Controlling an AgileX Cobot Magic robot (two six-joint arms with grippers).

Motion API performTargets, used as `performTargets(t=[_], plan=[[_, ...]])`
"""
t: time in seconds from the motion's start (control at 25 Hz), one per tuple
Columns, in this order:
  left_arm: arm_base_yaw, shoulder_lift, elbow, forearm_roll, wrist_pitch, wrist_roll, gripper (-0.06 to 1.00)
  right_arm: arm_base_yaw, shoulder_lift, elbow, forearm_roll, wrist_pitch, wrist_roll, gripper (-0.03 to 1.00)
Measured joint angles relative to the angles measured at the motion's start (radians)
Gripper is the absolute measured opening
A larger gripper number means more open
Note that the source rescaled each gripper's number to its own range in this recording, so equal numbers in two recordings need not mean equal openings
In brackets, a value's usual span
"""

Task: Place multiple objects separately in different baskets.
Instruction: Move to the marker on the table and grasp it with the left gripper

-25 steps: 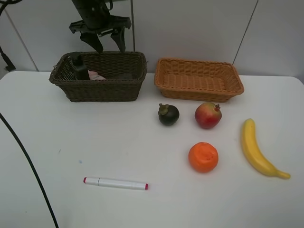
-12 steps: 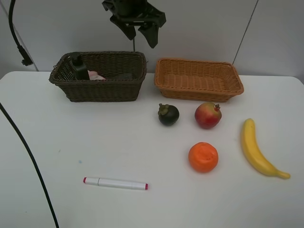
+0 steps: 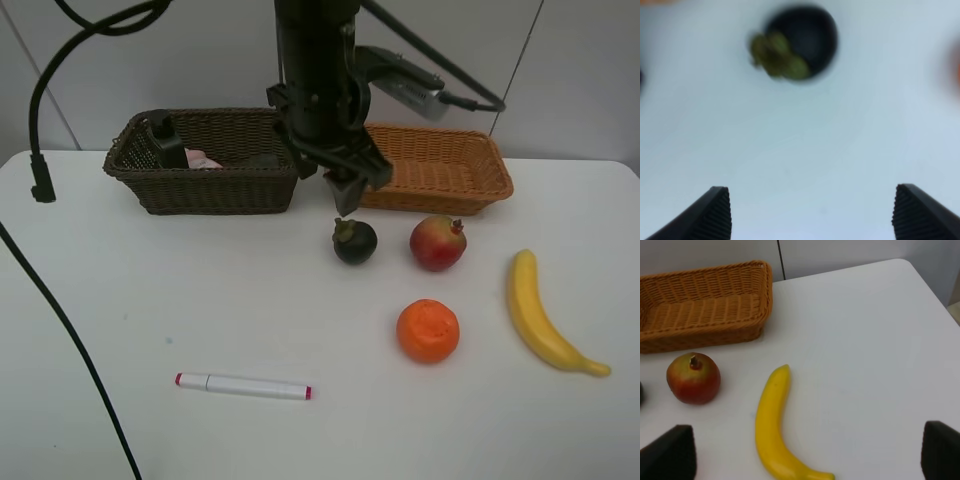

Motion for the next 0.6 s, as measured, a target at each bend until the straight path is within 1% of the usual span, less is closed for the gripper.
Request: performTargets(t=[0.12,0.32,0.44,0.6], plan=[[-0.038,-0.047,0.131,-0.01,0.002,0.006,0.81,0.0,0.0,0.0,0.0,0.0,0.0,0.99],[-0.103,-0.116,0.331,-0.086,0.002,0.0,0.81,0.0,0.0,0.0,0.0,0.0,0.0,0.99],[-0.135,-0.146,0.444,-0.092,0.003,0.016,0.81,0.0,0.0,0.0,0.0,0.0,0.0,0.99],[-0.142,-0.152,0.547,-0.1,0.003,0.033,0.81,0.0,0.0,0.0,0.0,0.0,0.0,0.99]])
